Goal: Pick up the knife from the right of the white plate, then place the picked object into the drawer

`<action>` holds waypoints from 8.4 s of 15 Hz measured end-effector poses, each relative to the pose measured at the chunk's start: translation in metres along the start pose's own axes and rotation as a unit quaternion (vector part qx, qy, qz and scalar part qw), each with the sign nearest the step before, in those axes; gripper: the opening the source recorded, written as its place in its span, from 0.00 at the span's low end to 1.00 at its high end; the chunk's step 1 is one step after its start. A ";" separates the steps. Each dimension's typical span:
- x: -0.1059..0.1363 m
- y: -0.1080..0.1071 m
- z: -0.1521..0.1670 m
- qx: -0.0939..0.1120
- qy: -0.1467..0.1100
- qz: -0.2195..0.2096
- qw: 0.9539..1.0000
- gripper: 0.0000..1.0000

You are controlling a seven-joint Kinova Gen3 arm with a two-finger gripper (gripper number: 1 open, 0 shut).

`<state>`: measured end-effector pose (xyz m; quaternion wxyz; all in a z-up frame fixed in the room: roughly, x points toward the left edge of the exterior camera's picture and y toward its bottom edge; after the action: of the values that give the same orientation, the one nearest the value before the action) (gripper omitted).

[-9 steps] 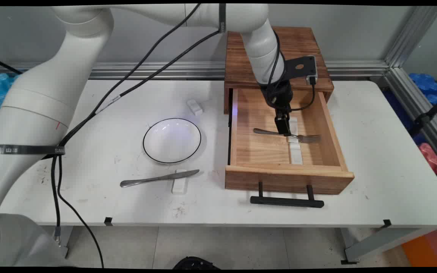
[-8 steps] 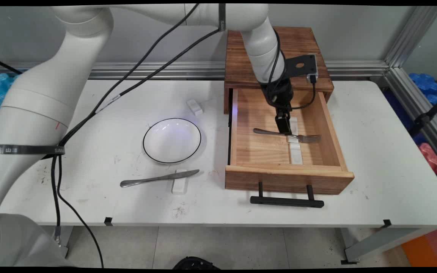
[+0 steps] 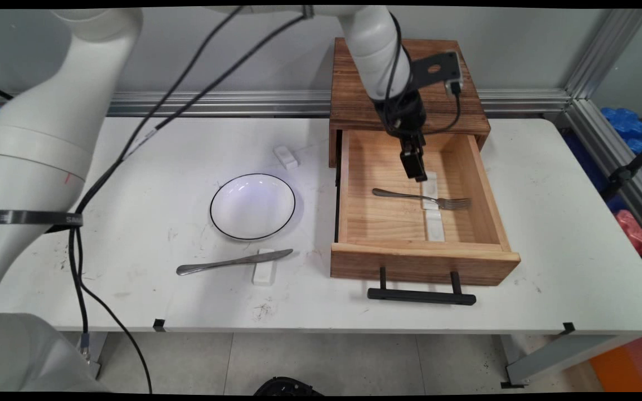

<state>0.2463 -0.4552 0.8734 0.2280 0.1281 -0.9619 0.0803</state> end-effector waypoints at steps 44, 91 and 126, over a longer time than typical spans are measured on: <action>-0.311 0.213 -0.125 -0.015 -0.111 -0.176 0.978 1.00; -0.305 0.198 -0.111 -0.007 -0.133 -0.116 0.984 0.00; -0.011 0.125 -0.049 0.024 -0.018 -0.039 0.999 0.00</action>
<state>0.2406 -0.3233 0.8998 0.2101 0.1723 -0.9579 0.0923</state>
